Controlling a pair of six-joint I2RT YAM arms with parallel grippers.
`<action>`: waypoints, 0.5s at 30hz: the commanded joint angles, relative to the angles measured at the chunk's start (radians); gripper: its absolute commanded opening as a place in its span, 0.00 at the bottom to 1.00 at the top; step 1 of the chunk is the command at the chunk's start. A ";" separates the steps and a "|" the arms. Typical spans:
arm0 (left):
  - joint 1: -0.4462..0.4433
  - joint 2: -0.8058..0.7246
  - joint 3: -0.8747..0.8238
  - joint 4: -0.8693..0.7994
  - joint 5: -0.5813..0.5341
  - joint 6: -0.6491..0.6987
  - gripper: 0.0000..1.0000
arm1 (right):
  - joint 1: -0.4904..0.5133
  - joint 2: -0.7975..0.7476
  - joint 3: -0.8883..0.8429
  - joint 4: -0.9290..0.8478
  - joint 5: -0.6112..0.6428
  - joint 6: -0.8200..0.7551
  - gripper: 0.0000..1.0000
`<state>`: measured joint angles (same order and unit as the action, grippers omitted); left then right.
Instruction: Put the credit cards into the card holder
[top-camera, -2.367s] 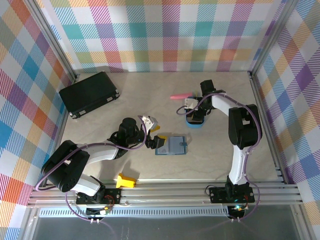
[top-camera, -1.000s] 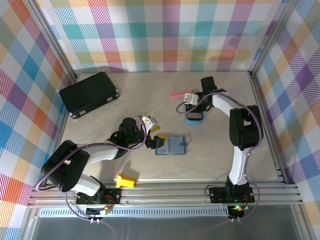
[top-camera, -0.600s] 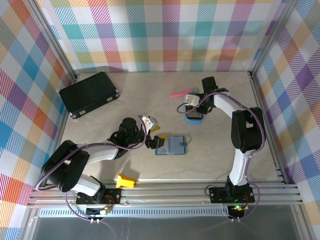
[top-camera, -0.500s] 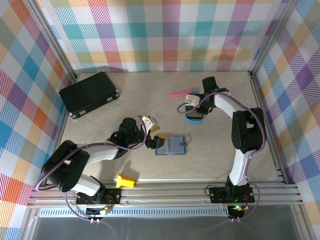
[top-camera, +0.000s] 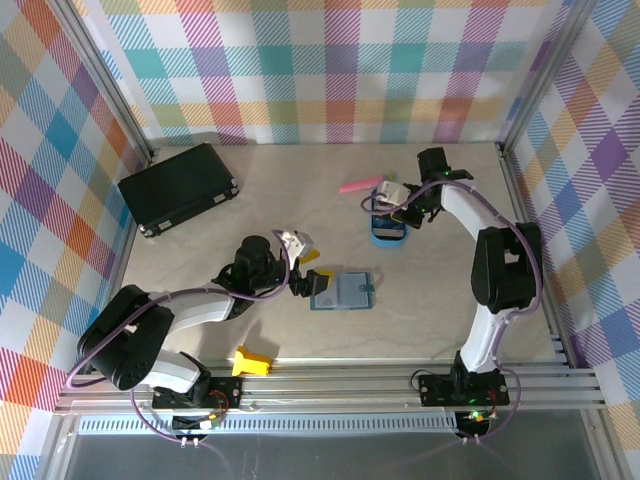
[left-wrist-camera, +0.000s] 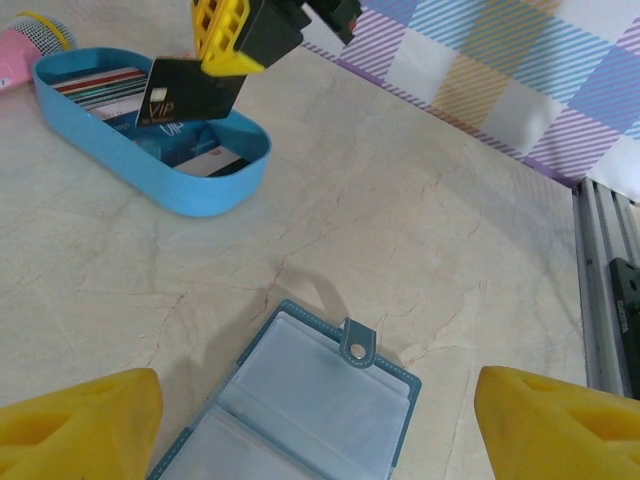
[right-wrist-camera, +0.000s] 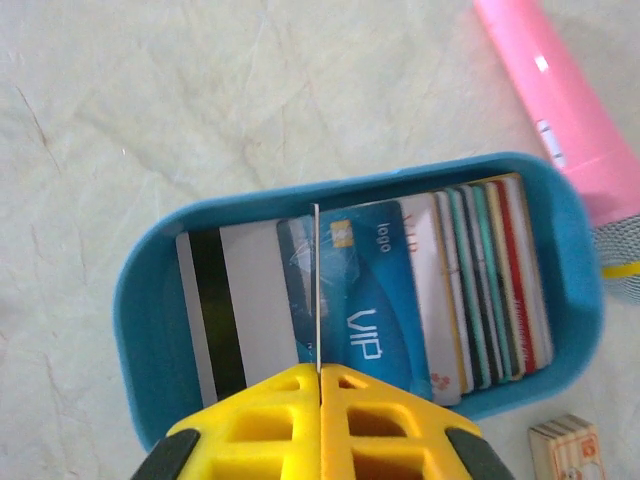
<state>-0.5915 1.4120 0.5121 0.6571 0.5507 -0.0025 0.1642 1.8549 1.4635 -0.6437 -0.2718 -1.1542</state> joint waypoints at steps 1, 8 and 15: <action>-0.004 -0.048 -0.018 0.039 -0.045 -0.066 0.81 | -0.021 -0.094 -0.013 0.044 -0.110 0.199 0.00; -0.004 -0.152 0.001 -0.038 -0.203 -0.308 0.81 | -0.101 -0.289 -0.101 0.175 -0.432 0.923 0.00; -0.004 -0.232 0.089 -0.161 -0.242 -0.675 0.75 | -0.114 -0.478 -0.275 0.412 -0.684 1.666 0.00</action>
<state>-0.5930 1.2175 0.5472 0.5556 0.3416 -0.4694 0.0433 1.4166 1.2526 -0.3649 -0.7734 0.0597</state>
